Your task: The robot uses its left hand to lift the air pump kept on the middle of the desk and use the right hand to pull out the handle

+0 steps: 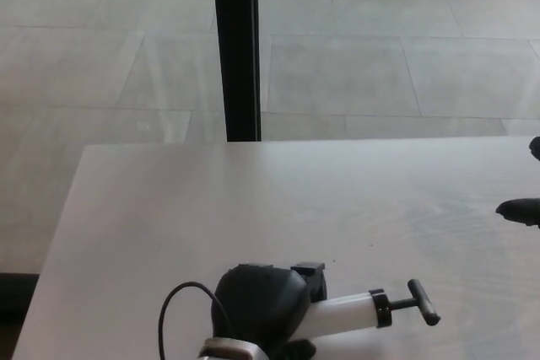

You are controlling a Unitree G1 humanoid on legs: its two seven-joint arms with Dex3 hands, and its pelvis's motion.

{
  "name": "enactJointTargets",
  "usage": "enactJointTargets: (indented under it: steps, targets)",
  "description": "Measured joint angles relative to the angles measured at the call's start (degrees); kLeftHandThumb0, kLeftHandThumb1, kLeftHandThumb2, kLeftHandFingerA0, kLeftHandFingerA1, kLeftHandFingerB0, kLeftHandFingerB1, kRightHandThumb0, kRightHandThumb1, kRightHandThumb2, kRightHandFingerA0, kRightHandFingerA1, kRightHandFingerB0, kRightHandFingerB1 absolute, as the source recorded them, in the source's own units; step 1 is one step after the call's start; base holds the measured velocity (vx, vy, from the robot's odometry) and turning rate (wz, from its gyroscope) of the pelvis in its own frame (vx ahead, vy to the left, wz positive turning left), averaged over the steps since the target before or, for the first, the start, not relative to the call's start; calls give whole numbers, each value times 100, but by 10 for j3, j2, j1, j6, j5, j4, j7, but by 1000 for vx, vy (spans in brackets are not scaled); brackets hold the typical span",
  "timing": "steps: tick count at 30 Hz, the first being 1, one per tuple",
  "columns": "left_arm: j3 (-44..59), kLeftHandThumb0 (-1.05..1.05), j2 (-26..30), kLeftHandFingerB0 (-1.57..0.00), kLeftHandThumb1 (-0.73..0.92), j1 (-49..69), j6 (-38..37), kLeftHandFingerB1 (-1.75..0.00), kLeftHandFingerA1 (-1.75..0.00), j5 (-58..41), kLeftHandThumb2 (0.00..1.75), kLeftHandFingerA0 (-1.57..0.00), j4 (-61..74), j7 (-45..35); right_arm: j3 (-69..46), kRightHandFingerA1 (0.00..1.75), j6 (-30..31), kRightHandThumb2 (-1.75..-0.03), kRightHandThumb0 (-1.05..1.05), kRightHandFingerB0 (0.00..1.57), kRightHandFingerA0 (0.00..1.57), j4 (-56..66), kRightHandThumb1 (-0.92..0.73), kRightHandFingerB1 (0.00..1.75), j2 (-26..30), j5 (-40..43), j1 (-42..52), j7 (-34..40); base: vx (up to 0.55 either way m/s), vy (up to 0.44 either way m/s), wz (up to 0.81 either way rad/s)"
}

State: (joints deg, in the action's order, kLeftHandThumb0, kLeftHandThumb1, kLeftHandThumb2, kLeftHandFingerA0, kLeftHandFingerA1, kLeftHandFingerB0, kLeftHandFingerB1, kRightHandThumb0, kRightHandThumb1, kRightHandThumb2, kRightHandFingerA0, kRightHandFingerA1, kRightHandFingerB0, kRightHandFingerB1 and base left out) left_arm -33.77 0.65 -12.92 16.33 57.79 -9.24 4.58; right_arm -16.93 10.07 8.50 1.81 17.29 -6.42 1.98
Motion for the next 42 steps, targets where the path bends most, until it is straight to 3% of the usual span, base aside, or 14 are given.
enactJointTargets:
  steps: [17,18,19,21,22,30,32,33,34,36,37,38,40,42]
  targets:
    - [102,-3,14,-80,38,10,-17,-175,-175,-143,149,-93,71,-96,37,101,0,-59,-53,58,71,-16,-64,48,3,-32,4,-1,0,0,0]
    - [108,-3,13,-83,38,10,-17,-175,-175,-152,153,-96,73,-101,41,95,0,-91,-52,51,75,-17,-49,61,3,-35,6,-2,0,0,0]
    - [114,-9,12,-116,41,10,-17,-151,-164,-162,145,-133,75,-107,46,111,0,-57,-45,54,58,-18,-59,44,5,-38,8,-2,0,0,0]
    - [128,-7,9,-90,37,10,-16,-175,-175,-179,161,-105,82,-119,58,111,-1,-56,-41,52,56,-19,-58,45,7,-45,13,-3,0,0,0]
    - [134,-15,7,-119,44,10,-16,-155,-168,-187,145,-138,85,-125,63,100,-3,-57,-45,50,55,-21,-54,43,8,-49,15,-3,0,0,0]
    - [182,-5,-12,-86,42,-3,13,-175,-175,-252,158,-108,121,-186,124,101,-29,-55,-45,53,42,-45,-50,41,26,-102,25,1,0,0,0]
    - [194,-8,-14,-114,44,-5,28,-155,-167,-270,146,-134,132,-204,141,100,-43,-56,-49,53,42,-55,-47,42,34,-121,25,4,0,0,0]
    - [199,-3,-15,-87,42,-6,34,-175,-175,-277,155,-107,136,-211,148,100,-49,-55,-47,54,42,-59,-51,42,37,-128,25,5,0,0,0]
    - [203,-2,-16,-109,69,-7,41,-121,-124,-285,133,-113,141,-219,155,97,-56,-57,-50,54,44,-63,-47,43,41,-137,25,6,0,0,0]
    - [207,-2,-16,-111,70,-8,53,-122,-125,-297,133,-115,148,-232,168,98,-71,-56,-51,56,44,-70,-51,42,50,-153,24,8,0,0,0]
    - [207,-4,-15,-91,36,-8,56,-175,-175,-300,160,-108,150,-236,171,99,-76,-57,-52,56,46,-72,-51,42,53,-158,24,8,0,0,0]
    - [207,-9,-13,-120,42,-9,60,-151,-163,-305,144,-137,151,-242,178,98,-84,-57,-52,56,47,-75,-51,42,58,-167,22,9,0,0,0]
    - [203,-7,-6,-89,34,-10,62,-175,-175,-310,162,-101,151,-248,186,101,-96,-56,-50,57,51,-79,-52,43,65,-181,19,11,0,0,0]
    - [190,-3,13,-113,65,-14,61,-122,-124,-310,131,-114,152,-255,195,107,-111,-56,-48,58,52,-81,-52,44,74,-200,13,13,0,0,0]
